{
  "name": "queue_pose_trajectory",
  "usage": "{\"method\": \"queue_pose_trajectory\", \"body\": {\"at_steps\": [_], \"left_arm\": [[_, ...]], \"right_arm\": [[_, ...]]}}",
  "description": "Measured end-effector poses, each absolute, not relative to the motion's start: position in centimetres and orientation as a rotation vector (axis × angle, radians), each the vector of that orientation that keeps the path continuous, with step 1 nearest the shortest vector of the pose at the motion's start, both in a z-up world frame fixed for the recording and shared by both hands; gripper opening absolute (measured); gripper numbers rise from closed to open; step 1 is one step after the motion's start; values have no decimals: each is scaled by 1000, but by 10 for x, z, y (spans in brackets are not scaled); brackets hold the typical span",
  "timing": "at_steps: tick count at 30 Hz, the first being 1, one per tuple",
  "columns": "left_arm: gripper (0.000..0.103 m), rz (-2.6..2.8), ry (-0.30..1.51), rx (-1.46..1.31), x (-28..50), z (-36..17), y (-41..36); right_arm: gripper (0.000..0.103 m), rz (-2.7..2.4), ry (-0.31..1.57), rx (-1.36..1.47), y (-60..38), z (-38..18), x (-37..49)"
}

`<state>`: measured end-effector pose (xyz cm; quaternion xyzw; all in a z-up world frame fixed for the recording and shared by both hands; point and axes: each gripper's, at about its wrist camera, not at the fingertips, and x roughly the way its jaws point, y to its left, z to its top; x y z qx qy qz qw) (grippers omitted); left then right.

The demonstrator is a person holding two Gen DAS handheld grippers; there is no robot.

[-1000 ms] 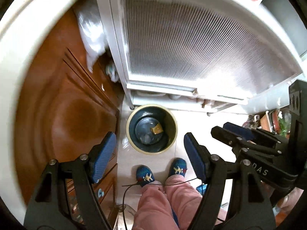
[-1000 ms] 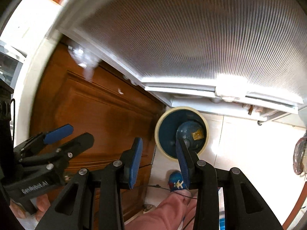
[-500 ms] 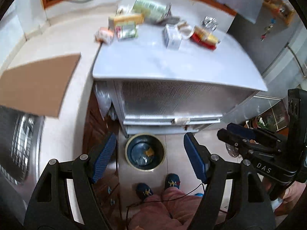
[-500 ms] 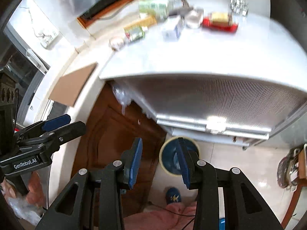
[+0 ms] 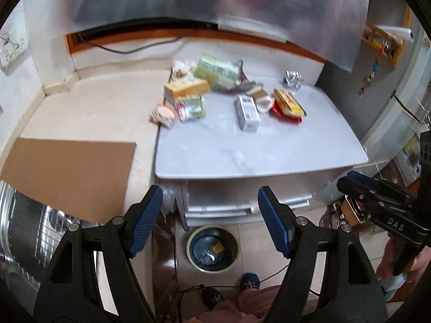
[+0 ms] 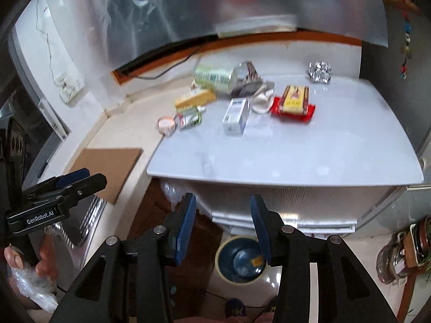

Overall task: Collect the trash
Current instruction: 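Raise both tools back toward the table, then grasp the white cake cup with the left gripper while the right gripper grasps the green-white packet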

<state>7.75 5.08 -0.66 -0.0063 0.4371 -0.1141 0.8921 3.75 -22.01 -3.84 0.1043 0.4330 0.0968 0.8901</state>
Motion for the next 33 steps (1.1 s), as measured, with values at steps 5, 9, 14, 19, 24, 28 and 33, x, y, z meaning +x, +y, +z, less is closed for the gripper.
{"method": "queue_pose_trajectory", "body": {"at_steps": [5,9,14,19,24,28,33], "left_arm": [[70,-209,871,-29,95,7,70],[70,-195,871,-63,108,12,87],[70,-169,869,-79,120,10,100],[70,-131,890,-115,141,-2,107],[70,-62,930,-155,178,-22,107],[70,-16,988,-199,220,-45,106],[70,35,1043,-256,271,-73,104]], "right_arm": [[43,206,863,217,-218,-21,54],[43,213,841,220,-212,-13,67],[43,226,841,208,-202,-10,88],[50,279,859,187,-192,-18,126],[51,372,892,135,-174,-37,189],[51,454,909,68,-155,-53,250],[51,540,927,-31,-122,-77,327]]}}
